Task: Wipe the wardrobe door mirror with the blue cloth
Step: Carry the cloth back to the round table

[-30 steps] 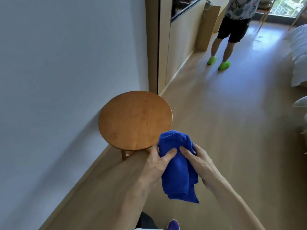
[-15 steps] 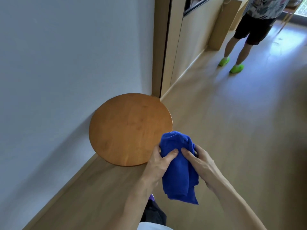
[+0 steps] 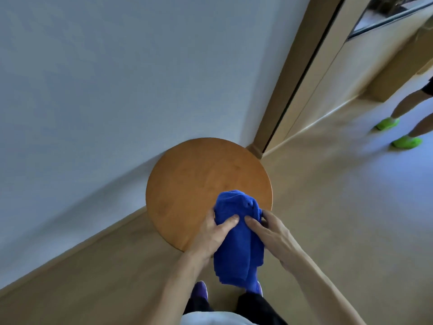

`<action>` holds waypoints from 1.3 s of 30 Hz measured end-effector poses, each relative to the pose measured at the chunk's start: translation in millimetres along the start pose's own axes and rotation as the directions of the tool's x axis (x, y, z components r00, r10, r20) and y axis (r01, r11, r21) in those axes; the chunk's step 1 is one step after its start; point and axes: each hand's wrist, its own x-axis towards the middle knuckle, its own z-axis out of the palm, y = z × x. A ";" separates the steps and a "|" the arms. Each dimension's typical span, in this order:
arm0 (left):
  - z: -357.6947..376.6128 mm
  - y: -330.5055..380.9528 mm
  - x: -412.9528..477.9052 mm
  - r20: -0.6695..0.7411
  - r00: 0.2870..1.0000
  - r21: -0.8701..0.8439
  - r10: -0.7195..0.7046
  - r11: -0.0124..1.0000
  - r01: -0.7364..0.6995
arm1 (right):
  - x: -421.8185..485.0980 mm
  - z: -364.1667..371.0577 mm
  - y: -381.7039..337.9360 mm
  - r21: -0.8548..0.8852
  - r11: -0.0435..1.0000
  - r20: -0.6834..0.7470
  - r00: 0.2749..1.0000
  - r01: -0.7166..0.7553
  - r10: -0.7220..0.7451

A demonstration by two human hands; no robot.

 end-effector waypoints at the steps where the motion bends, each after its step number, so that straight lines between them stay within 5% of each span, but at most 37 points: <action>1: 0.2 -0.9 4.7 -0.032 0.999 -0.011 -0.012 1.000 0.011 | 9.1 -1.6 -3.6 -0.023 1.000 0.032 0.999 0.004 -0.004; 18: 113.4 -18.9 53.4 -0.526 0.836 -0.375 -0.156 0.925 -0.064 | 145.4 -90.3 -22.6 -0.334 0.925 0.541 0.841 0.184 0.027; 39: 70.5 -143.5 153.7 -0.425 0.868 -0.519 -0.257 0.855 -0.001 | 243.4 -24.5 102.0 -0.316 0.945 0.474 0.849 -0.086 0.236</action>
